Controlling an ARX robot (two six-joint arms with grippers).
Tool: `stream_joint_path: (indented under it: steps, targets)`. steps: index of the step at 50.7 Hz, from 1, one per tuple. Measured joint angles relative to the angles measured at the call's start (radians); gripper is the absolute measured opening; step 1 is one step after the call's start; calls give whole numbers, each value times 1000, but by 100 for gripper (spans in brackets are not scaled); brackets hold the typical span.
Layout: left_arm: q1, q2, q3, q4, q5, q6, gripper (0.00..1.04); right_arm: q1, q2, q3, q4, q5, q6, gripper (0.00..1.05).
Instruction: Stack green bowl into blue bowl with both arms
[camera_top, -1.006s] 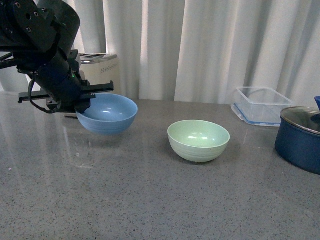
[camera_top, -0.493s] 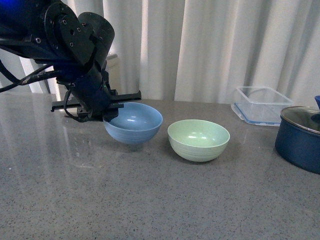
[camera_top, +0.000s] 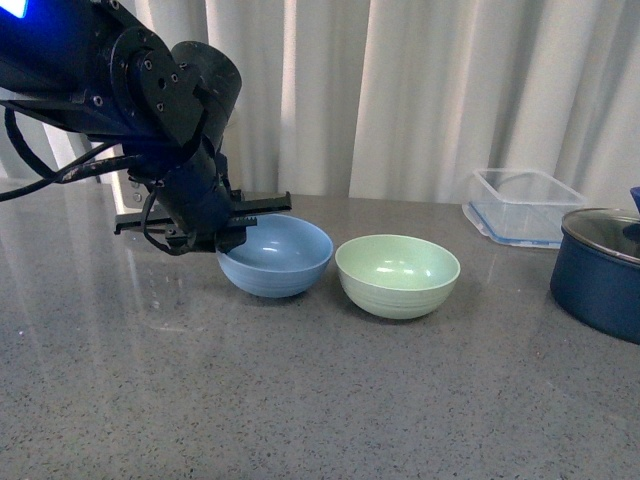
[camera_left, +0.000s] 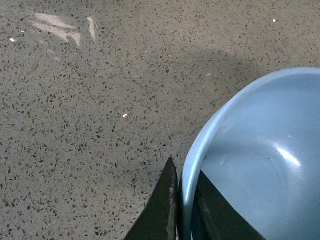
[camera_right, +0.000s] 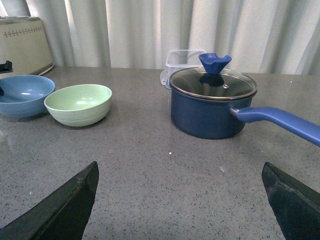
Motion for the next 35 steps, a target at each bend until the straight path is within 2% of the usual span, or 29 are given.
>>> stream_joint_path:
  steps: [13,35]
  targets:
    - [0,11,-7,4,-2,-6,5,0,0,0,0,0,0,95]
    - [15,-35,-98,51,10,-20,81,0,0,0,0,0,0,95]
